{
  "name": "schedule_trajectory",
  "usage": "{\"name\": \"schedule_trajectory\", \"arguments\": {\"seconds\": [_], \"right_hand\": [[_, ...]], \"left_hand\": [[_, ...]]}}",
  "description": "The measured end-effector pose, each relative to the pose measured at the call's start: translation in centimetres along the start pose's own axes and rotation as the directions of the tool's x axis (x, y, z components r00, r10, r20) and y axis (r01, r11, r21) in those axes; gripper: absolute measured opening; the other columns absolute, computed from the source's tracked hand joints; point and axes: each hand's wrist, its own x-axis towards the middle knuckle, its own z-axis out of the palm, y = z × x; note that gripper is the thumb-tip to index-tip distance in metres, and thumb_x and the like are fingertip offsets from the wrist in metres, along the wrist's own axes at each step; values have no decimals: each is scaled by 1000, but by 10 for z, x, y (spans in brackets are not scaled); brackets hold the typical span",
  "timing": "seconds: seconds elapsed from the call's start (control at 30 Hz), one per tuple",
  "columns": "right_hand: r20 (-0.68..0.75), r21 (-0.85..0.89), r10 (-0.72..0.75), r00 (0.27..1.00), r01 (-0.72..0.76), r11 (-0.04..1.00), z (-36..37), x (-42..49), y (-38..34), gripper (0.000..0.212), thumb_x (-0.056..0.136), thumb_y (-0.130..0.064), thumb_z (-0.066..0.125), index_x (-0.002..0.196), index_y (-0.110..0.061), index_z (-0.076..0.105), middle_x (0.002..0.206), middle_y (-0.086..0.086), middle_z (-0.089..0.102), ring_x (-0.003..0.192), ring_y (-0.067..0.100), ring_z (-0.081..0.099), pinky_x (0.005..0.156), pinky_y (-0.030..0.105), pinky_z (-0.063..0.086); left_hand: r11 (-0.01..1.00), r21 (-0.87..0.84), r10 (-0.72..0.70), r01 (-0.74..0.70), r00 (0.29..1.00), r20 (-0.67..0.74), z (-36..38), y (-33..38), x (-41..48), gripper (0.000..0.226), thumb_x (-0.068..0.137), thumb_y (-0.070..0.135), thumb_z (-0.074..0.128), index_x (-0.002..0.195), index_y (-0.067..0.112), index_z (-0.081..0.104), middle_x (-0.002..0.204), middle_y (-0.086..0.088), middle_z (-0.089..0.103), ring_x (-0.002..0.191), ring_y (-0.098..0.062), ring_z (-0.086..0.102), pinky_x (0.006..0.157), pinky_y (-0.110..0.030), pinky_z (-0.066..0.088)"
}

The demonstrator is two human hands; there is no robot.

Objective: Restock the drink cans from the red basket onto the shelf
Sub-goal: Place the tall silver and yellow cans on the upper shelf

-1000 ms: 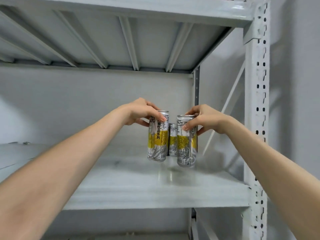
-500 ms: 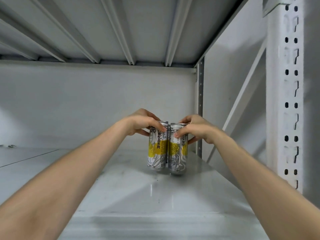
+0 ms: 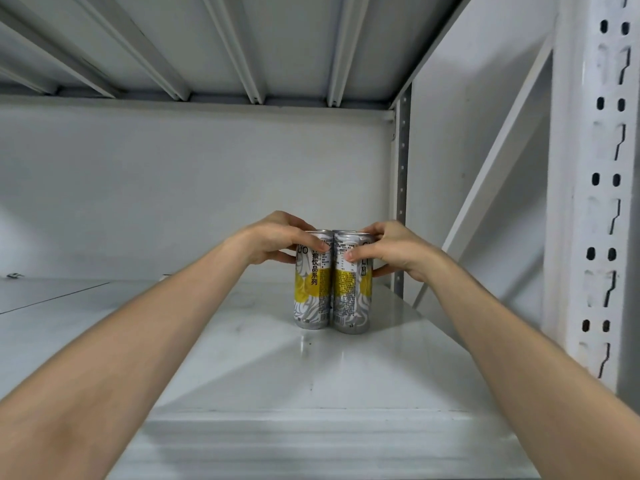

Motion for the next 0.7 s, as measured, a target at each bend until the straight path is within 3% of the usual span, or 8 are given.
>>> {"name": "schedule_trajectory", "arguments": {"seconds": [0.13,0.33,0.5,0.7], "right_hand": [[6,36,36,999,-36,999,2,-10,6,54,71,-15,84,116,-14,54,102,-1,65,93,15,65,83,43,58],[79,89,172,982,-179,980,12,-27,24,36,71,-15,84,89,-21,55,108,8,66,103,27,63,87,53,56],[34,205,182,983,-185,961,20,-26,25,36,75,-5,80,87,-18,50,96,6,62,101,30,62,87,57,54],[41,238,214,976,-218,946,19,-16,29,38,73,-2,81,90,-16,50,99,7,63,104,31,61,86,59,53]], "left_hand": [[998,-67,-12,10,999,-41,1,-8,-9,60,72,17,85,125,12,57,112,-5,71,103,-18,67,87,-37,57],[989,-16,-145,146,988,60,14,-39,-32,72,69,18,87,128,20,44,119,-6,66,109,-24,63,89,-42,57],[990,-108,-94,92,995,-15,30,-54,-29,64,74,8,83,128,14,49,104,-12,71,86,-23,69,87,-43,58],[989,-127,-86,82,996,-33,35,-52,-23,62,74,7,83,125,15,49,100,-9,71,85,-22,70,82,-39,59]]}}
